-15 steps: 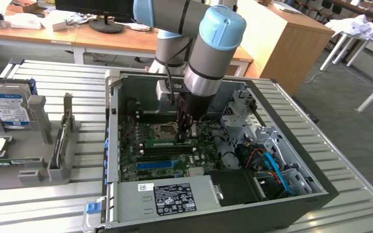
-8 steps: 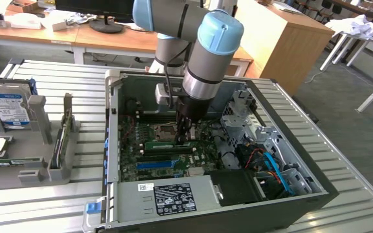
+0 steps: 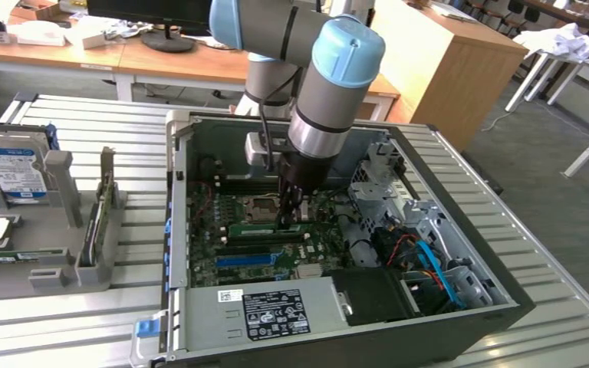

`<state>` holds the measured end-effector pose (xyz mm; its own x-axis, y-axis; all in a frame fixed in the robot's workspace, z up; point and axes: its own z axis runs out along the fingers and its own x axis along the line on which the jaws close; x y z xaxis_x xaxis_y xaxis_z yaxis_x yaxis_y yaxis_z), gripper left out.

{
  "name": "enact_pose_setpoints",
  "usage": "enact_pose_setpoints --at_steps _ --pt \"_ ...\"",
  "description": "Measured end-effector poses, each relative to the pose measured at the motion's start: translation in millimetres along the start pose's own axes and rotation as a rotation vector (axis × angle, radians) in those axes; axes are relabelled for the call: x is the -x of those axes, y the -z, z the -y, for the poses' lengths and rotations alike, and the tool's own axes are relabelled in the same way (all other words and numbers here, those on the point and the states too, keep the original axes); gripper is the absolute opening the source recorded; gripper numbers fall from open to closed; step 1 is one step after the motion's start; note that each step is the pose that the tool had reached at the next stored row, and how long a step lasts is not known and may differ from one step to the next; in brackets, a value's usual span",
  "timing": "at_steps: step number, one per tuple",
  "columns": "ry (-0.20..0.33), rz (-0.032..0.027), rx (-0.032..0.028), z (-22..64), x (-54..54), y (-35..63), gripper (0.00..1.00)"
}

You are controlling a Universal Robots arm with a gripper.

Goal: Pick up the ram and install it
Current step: 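Insert the ram into the slot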

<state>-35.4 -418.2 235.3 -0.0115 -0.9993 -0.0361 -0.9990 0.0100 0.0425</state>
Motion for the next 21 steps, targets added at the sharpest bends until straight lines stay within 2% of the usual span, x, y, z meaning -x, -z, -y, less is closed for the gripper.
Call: enact_pose_setpoints --at_steps 21 --pt "0.000 -0.0001 0.0001 0.1 -1.0 -1.9 0.12"
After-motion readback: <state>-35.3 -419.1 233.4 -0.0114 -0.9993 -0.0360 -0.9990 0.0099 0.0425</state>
